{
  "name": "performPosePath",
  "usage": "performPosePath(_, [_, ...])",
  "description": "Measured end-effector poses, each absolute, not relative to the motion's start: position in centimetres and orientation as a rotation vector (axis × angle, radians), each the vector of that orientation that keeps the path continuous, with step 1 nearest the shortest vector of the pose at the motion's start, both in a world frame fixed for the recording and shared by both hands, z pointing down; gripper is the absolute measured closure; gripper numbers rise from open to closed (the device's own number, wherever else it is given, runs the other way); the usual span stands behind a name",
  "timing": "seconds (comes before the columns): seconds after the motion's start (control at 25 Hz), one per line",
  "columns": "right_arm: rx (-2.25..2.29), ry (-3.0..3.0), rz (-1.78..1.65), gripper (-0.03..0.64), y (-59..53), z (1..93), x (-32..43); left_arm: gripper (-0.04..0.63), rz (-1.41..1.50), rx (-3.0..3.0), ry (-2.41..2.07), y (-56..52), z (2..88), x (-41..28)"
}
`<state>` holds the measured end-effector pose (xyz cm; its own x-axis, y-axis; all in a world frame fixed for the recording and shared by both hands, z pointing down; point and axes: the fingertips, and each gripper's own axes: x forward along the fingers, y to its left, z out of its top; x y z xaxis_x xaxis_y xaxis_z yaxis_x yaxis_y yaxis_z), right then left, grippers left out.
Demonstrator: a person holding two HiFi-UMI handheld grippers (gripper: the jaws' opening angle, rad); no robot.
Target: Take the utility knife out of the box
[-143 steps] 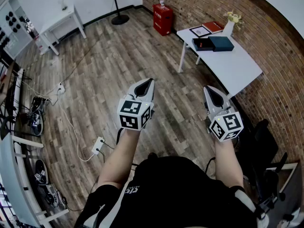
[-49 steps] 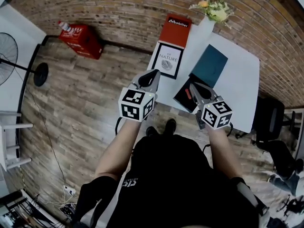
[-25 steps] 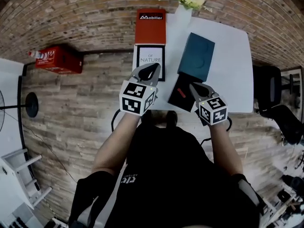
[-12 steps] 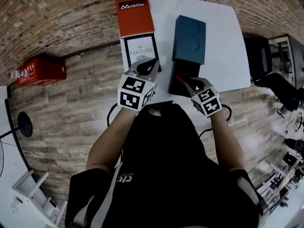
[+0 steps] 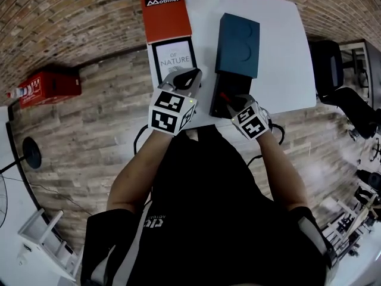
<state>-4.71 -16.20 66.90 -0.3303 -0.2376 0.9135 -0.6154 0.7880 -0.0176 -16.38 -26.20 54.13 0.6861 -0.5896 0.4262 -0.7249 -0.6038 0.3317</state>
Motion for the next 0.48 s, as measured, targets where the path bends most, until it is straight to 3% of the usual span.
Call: performPosePath(0.48, [0.498, -1.796, 0.472, 0.523, -15.9, 69.6, -4.9, 0.589, 0.332, 2.384, -1.052, -27.0, 54.2, -17.6])
